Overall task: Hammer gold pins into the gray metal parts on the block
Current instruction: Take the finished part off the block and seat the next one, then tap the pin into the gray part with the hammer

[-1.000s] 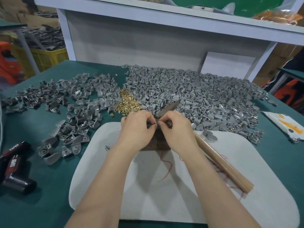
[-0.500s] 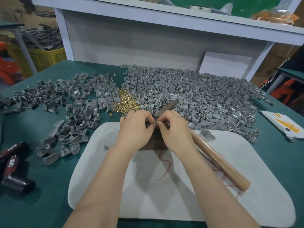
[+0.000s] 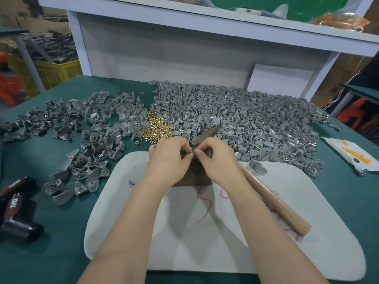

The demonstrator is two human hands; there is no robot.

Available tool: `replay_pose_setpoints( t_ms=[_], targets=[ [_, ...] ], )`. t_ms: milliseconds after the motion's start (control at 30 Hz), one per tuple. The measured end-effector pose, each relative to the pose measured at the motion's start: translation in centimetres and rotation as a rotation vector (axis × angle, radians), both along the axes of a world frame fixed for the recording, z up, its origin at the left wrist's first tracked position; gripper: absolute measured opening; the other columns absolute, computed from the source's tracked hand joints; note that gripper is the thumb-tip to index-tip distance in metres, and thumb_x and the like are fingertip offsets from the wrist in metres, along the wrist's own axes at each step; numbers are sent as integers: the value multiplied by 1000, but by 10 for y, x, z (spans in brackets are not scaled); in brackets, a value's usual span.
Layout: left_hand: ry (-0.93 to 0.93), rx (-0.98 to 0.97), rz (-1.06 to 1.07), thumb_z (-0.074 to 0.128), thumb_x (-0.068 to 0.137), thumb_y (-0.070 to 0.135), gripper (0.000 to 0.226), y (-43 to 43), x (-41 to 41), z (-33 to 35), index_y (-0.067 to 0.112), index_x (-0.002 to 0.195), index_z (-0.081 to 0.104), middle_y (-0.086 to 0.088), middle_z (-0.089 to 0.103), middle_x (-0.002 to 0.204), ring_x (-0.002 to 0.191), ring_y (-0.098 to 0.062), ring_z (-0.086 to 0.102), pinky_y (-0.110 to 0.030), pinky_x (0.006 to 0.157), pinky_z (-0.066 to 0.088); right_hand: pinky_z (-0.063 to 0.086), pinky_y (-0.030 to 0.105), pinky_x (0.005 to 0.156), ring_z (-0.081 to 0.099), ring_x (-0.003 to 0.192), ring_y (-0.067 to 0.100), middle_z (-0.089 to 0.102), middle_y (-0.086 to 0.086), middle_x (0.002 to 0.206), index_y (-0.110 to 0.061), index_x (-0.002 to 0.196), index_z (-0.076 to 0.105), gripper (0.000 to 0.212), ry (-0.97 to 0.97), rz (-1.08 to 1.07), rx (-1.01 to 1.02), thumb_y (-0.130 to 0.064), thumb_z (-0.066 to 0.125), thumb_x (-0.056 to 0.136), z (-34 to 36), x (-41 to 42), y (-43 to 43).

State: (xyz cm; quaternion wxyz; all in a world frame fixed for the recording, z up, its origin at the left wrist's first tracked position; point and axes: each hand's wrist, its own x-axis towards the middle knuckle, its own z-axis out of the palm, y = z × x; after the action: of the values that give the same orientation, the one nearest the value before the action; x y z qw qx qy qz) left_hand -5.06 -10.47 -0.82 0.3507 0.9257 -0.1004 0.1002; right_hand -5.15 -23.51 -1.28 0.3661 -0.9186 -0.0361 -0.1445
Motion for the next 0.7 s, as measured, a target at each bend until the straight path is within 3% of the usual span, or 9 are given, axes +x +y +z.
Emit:
replay_pose_setpoints(
  t_ms=[133, 200, 267, 333, 400, 467, 600, 700],
  targets=[
    [1, -10, 2, 64, 87, 27, 8, 0, 0, 0, 29, 80, 60, 10, 66, 96, 105, -20, 54, -39, 96, 39, 37, 13, 72, 54, 83, 8, 63, 1, 97, -19, 83, 63, 7, 38, 36, 28, -14, 61, 88, 1, 0, -4],
    [1, -5, 6, 64, 87, 28, 11, 0, -1, 0, 30, 78, 58, 10, 66, 99, 106, -21, 54, -40, 97, 38, 44, 24, 89, 58, 93, 14, 61, 4, 106, -15, 97, 67, 10, -8, -4, 74, -18, 61, 90, 3, 0, -15],
    [19, -6, 10, 63, 87, 26, 12, -1, -1, 0, 29, 78, 57, 8, 65, 102, 107, -22, 53, -39, 97, 37, 45, 37, 94, 58, 102, 20, 57, 4, 114, -14, 114, 62, 31, 7, -159, -36, -35, 58, 91, 6, -1, -32],
    [25, 6, 15, 62, 88, 26, 11, -2, -1, 1, 28, 79, 57, 8, 65, 102, 106, -21, 53, -40, 96, 37, 48, 34, 81, 58, 96, 24, 60, 4, 110, -16, 116, 58, 39, 204, -284, -299, -46, 55, 90, 6, -3, -43],
    [23, 18, 23, 61, 88, 26, 10, -3, -1, 1, 27, 79, 58, 9, 64, 100, 104, -20, 53, -40, 94, 37, 40, 28, 64, 55, 81, 25, 64, 5, 100, -14, 104, 57, 27, 348, -300, -465, -38, 54, 92, 2, -4, -45],
    [20, 18, 32, 61, 87, 26, 10, -3, -1, 2, 26, 78, 60, 9, 63, 96, 100, -20, 54, -40, 92, 36, 38, 28, 63, 56, 79, 26, 66, 8, 97, -12, 100, 56, 21, 325, -289, -466, -32, 54, 92, 2, -4, -43],
    [13, 28, 72, 60, 88, 25, 13, -2, 0, 1, 26, 75, 58, 9, 59, 93, 98, -20, 52, -38, 89, 33, 51, 35, 69, 65, 81, 28, 66, 8, 90, -14, 98, 50, 16, 228, -236, -287, -27, 56, 91, 16, -14, -49],
    [17, 36, 84, 60, 89, 26, 13, -2, 1, 0, 26, 76, 56, 8, 59, 95, 100, -21, 51, -39, 90, 34, 45, 31, 65, 63, 78, 25, 67, 5, 92, -22, 109, 52, 20, 159, -148, -295, -29, 57, 90, 31, -29, -55]
  ],
)
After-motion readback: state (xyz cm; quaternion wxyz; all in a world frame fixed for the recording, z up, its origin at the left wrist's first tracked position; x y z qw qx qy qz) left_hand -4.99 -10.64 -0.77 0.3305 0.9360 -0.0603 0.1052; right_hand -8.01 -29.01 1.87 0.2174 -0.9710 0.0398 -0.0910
